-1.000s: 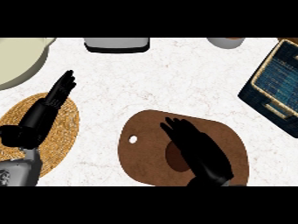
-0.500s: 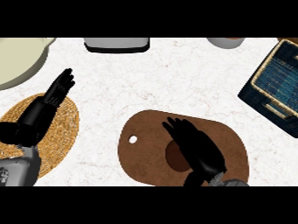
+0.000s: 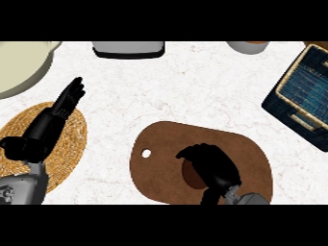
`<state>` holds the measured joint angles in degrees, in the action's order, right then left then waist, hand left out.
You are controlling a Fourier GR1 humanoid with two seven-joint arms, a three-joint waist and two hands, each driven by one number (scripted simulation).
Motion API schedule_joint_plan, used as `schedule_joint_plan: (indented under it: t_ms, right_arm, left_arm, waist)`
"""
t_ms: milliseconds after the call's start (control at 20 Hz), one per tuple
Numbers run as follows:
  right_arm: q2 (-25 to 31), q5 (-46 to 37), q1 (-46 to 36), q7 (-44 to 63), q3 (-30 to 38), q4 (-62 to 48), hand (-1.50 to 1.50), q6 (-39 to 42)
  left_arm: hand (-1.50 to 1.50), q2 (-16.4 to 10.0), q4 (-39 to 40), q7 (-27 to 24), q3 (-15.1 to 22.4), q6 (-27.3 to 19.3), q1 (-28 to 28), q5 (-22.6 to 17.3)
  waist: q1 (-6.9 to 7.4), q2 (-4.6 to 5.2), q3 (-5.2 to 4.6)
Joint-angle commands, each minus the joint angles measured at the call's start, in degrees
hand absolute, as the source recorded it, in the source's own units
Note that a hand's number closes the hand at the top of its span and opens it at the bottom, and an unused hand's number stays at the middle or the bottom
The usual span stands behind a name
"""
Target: Pick the cupcake from the cutting board and place it in the basket
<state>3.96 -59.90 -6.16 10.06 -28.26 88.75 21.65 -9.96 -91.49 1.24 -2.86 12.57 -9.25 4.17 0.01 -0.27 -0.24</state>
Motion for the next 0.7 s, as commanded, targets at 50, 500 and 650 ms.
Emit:
schedule_joint_plan:
  t_ms: [50,500,650]
  right_arm:
    - [0.54,-0.93,0.41,-2.4,0.37,-1.72,1.5,0.12]
    - [1.02,-6.79,-1.14,-1.24,0.45,-2.88,1.5,-4.16]
    - [-3.76,-7.2,-3.85,14.66,10.28,-4.94,1.5,-5.98]
  left_arm:
    - [0.0,0.2,2.04,2.71,-1.21,0.0,-3.81,-0.44]
    - [0.0,1.96,-1.79,1.85,1.24,-1.16,0.11,2.15]
    - [0.0,-0.36,-0.83,0.05,-1.19,0.86,0.31,0.02]
  waist:
    - [-0.05,0.26,0.25]
    - [0.02,0.24,0.25]
    - [0.05,0.4,0.19]
